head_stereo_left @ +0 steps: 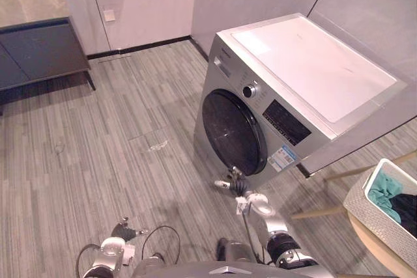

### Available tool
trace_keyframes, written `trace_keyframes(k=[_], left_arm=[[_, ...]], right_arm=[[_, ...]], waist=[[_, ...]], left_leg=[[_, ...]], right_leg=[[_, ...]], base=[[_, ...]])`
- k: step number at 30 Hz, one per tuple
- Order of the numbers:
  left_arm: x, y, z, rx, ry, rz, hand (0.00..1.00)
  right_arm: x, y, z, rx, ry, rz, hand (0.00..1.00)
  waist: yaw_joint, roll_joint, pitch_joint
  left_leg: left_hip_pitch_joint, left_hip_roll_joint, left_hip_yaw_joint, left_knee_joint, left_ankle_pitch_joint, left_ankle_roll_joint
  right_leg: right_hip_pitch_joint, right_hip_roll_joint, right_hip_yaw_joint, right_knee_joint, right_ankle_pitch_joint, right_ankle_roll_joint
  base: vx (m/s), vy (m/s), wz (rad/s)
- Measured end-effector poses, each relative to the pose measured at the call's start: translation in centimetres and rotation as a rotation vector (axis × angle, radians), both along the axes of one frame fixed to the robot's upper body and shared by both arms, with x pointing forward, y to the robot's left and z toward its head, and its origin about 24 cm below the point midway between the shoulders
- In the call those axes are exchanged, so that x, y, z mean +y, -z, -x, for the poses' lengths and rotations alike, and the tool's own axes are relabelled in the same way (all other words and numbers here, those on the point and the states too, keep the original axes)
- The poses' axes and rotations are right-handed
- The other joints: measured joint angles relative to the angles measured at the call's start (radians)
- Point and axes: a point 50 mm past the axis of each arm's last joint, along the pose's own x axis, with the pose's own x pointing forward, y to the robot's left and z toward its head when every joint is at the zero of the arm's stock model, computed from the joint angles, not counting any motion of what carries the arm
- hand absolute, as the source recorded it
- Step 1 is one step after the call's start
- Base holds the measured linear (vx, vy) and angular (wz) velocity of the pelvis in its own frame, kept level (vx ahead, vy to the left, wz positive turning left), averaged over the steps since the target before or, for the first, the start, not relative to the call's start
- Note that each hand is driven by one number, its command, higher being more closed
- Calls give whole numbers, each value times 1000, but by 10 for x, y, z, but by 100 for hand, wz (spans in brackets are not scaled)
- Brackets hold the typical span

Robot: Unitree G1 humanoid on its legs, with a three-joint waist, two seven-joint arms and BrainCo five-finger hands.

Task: Pick up the laundry basket with both hands and put the clothes into the washing machine.

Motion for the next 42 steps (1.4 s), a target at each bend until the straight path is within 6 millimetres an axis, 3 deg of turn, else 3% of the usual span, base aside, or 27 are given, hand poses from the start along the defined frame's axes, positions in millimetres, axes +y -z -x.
trace_keyframes(k=[2, 4, 8, 10, 17, 26, 29, 31, 38, 42], left_arm=[[-1, 0, -1, 4, -15, 2, 0], [-8, 1, -5, -4, -39, 26, 0], [-23, 4, -4, -8, -84, 83, 0], [-31, 6, -2, -3, -88, 108, 0], [-26, 6, 2, 10, -66, 82, 0], [-22, 2, -5, -24, -84, 62, 0], [-26, -7, -28, -99, -78, 72, 0], [-29, -13, -40, -147, -77, 85, 0], [-42, -23, -56, -240, -65, 109, 0], [-48, -22, -55, -229, -34, 103, 0]], right_arm=[[-2, -10, -6, -52, -17, 29, 0], [-5, -25, -13, -123, -41, 61, 0], [-9, -51, -21, -245, -66, 94, 0], [-17, -62, -25, -303, -62, 148, 0], [-22, -71, -31, -348, -69, 322, 0], [-53, -140, -78, -553, 63, 554, 0], [-87, -177, -103, -563, 195, 622, 0], [-117, -216, -112, -607, 335, 683, 0], [-114, -243, -112, -711, 423, 821, 0], [-102, -251, -120, -745, 432, 838, 0]], waist=[[0, 0, 0], [1, 20, 7], [-1, 22, 2], [-2, 15, -9], [8, 14, -10], [25, 77, 71], [24, 102, 127], [26, 131, 156], [14, 173, 197], [9, 182, 213]], left_leg=[[1, -13, 12, -13, 3, -5], [1, -16, 18, -52, 26, -40], [41, -3, -2, -110, 50, -52], [39, -7, -16, -136, 66, -46], [-18, -28, -64, -160, 101, -30], [-146, -45, -88, -161, 149, -17], [-196, -49, -112, -168, 176, -9], [-235, -52, -118, -168, 194, -6], [-273, -57, -134, -168, 206, -2], [-298, -59, -134, -169, 218, -6]], right_leg=[[43, 2, 16, -97, 1, -1], [69, 18, 25, -191, 26, -1], [107, 43, 7, -220, 29, -4], [117, 43, -7, -238, 33, -4], [103, 30, -45, -296, 74, -3], [-3, 17, -57, -321, 130, -15], [-50, 10, -69, -321, 149, -19], [-82, 5, -80, -324, 163, -23], [-108, 3, -82, -342, 184, -26], [-136, 3, -79, -341, 192, -31]], base=[[73, -27, -18], [74, -48, -13], [26, -63, 10], [-36, 0, 21], [-48, 2, 21], [-85, 23, 8], [-57, 26, 20], [-51, 43, 17], [-6, 21, 3], [0, 0, 0]])
